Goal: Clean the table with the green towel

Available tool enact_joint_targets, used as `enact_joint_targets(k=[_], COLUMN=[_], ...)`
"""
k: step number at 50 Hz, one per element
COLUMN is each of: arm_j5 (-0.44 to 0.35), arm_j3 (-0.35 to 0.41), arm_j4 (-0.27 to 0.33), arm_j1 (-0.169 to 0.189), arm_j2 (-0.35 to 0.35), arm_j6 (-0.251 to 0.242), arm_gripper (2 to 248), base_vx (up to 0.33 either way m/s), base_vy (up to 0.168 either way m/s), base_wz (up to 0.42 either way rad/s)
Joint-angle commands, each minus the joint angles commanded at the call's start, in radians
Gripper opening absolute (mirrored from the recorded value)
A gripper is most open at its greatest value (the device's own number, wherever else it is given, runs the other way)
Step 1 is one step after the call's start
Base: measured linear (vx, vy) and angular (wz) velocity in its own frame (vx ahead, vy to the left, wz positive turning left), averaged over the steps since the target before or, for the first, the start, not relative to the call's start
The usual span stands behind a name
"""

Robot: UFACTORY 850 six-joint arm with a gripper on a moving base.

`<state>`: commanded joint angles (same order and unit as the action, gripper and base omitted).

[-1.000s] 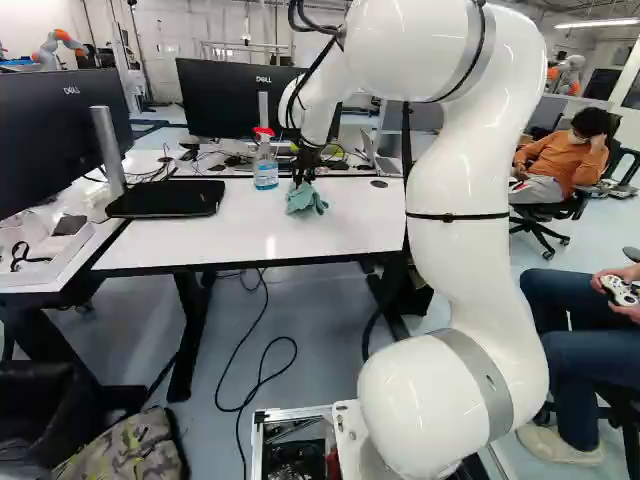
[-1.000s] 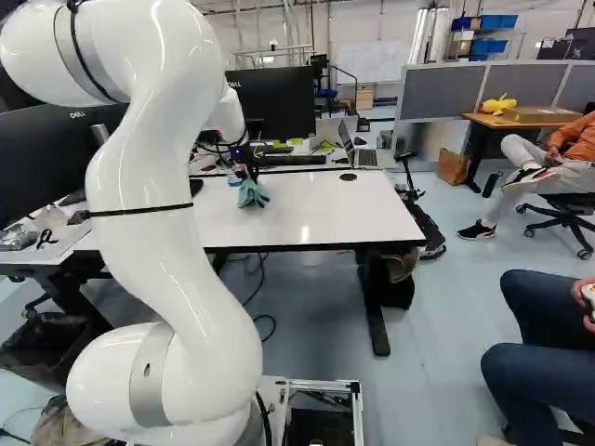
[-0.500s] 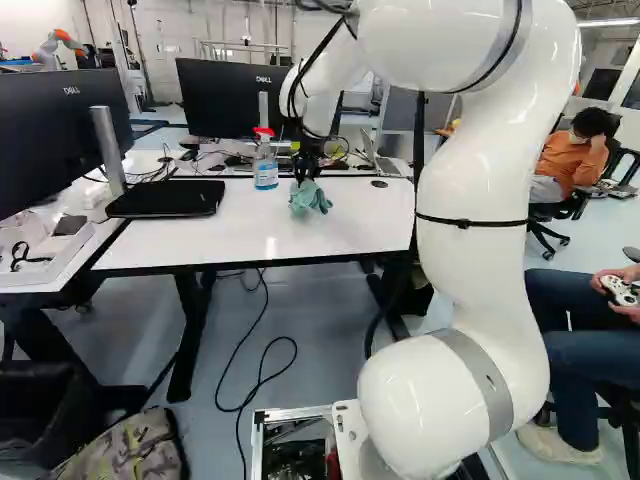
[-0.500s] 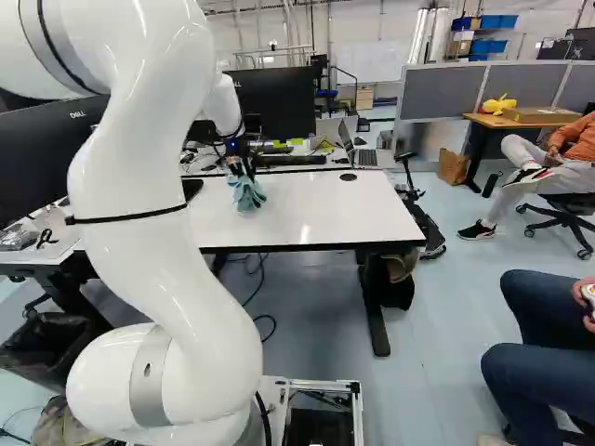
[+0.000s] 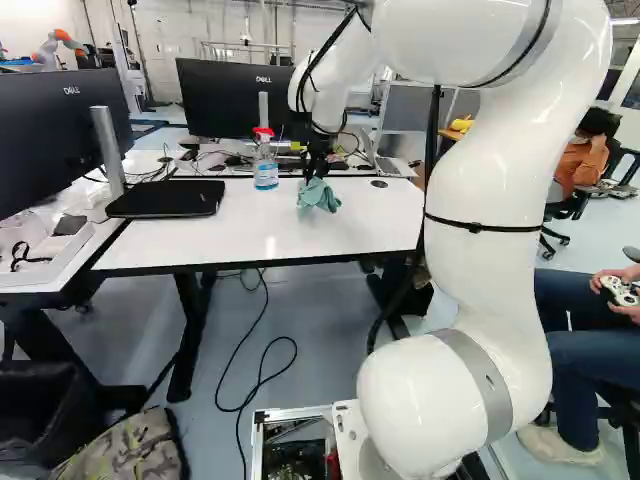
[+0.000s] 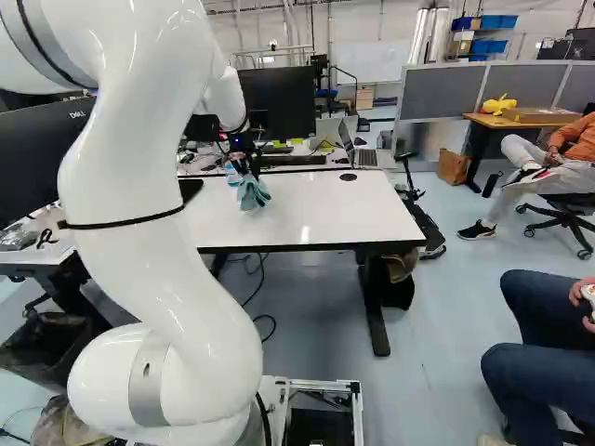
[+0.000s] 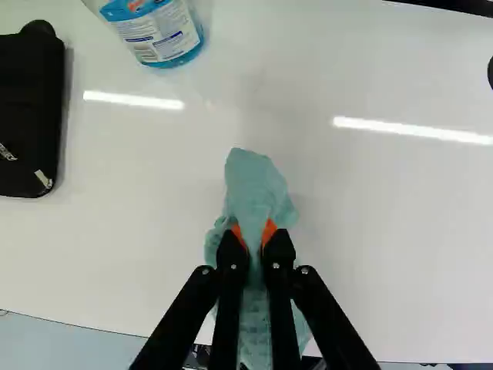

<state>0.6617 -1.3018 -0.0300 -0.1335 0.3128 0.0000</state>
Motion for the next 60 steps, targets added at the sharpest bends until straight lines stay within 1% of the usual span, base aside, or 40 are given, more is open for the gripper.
enact_joint_targets(k=[17,60], arm_j5=[0.0,-0.022], arm_j3=[0.035,0.04], arm_j4=[0.0,0.0], arm_j1=[0.055,0.199], arm_j2=[-0.029,-0.032], arm_j6=[0.0,0.0], arm_gripper=[37,37], base_vx=[0.0,0.0], base_vy=[0.0,0.0], base_wz=[0.0,0.0])
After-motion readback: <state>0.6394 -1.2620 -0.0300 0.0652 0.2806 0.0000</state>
